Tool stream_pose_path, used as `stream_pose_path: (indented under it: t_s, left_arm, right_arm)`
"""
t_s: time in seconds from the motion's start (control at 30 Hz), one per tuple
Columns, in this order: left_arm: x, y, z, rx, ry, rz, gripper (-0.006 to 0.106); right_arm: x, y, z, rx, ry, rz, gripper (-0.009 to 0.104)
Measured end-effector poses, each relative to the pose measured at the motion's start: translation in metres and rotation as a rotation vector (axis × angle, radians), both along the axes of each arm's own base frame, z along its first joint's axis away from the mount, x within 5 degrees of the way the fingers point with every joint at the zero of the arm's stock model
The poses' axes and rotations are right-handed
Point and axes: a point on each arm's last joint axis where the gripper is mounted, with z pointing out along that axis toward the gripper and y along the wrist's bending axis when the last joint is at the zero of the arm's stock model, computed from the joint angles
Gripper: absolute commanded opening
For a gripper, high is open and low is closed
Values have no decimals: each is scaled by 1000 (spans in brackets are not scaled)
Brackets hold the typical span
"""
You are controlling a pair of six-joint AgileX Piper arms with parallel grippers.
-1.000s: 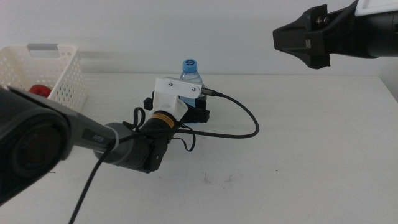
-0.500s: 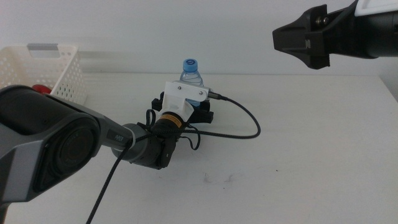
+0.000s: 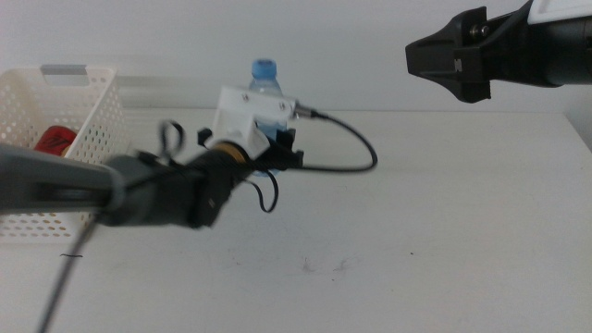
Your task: Use arms to grab the bottles and put them into the dustbin to the left of the table.
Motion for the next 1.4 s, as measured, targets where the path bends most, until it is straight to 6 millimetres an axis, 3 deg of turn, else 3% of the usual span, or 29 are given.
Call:
stream_pose_path:
  t_s: [0.2,0.3,0.5,0.63,0.77,0.9,1.2,1.33,1.4]
  left_arm:
    - [-38,15,72,41,177,-69,-2]
    - [-44,40,104,107,318,-79,-2]
    - [-23,137,176,201,473,27,-2]
    - [-14,194,196,186,533,148,-2]
    - [-4,240,182,164,610,253,-2]
    - [8,265,151,154,710,297,-2]
    - [37,286,89,156,799,327,0]
    - [44,287,77,147,800,330,17]
    - [47,287,72,143,802,330,36]
  right_arm:
    - [0,0,0,0,0,0,88]
    - [0,0,0,0,0,0,88]
    - [0,0,0,0,0,0,88]
    - [0,0,0,0,0,0,88]
    - [0,0,0,0,0,0,88]
    - [0,0,0,0,0,0,88]
    - [0,0,0,0,0,0,88]
    - [0,0,0,0,0,0,88]
    - [0,0,0,0,0,0,88]
